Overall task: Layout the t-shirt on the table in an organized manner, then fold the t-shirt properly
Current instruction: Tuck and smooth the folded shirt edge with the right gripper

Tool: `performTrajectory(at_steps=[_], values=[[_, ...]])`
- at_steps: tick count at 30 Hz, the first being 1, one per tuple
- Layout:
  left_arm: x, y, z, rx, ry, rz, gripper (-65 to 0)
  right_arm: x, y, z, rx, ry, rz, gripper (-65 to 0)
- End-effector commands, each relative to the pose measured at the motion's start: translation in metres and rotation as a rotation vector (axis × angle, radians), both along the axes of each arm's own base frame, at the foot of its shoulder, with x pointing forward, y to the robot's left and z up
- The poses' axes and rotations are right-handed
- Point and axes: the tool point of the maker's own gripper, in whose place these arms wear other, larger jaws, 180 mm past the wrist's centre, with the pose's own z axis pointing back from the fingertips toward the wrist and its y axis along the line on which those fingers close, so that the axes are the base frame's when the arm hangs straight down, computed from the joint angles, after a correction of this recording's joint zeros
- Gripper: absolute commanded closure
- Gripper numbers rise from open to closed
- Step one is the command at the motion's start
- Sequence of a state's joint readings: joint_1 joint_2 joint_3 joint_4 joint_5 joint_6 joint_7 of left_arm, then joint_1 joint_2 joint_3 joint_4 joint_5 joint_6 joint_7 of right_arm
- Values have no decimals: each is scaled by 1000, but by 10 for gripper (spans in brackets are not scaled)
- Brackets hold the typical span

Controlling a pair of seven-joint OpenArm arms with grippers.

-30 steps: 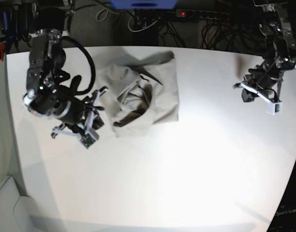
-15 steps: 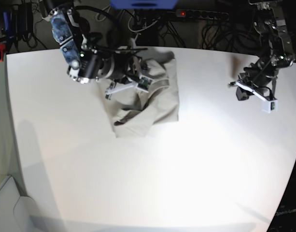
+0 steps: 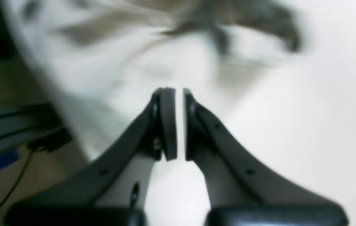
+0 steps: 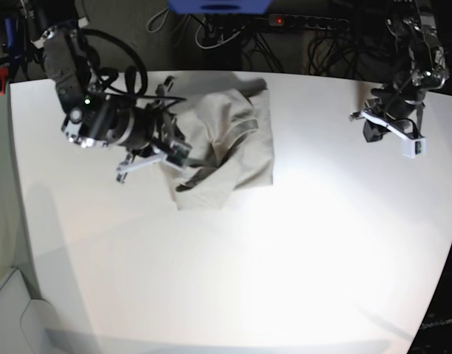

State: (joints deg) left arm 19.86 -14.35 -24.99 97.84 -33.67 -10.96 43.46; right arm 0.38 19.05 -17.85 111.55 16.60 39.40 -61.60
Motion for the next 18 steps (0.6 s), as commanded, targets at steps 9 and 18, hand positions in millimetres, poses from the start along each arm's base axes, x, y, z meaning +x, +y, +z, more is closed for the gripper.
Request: performTrajectory(at_steps=[9, 18], values=[[-8, 3, 3, 14, -6, -9, -13, 60, -33, -17, -8, 24, -99, -27], [-15, 25, 7, 33, -7, 52, -13, 72, -1, -11, 88, 10, -81, -27]])
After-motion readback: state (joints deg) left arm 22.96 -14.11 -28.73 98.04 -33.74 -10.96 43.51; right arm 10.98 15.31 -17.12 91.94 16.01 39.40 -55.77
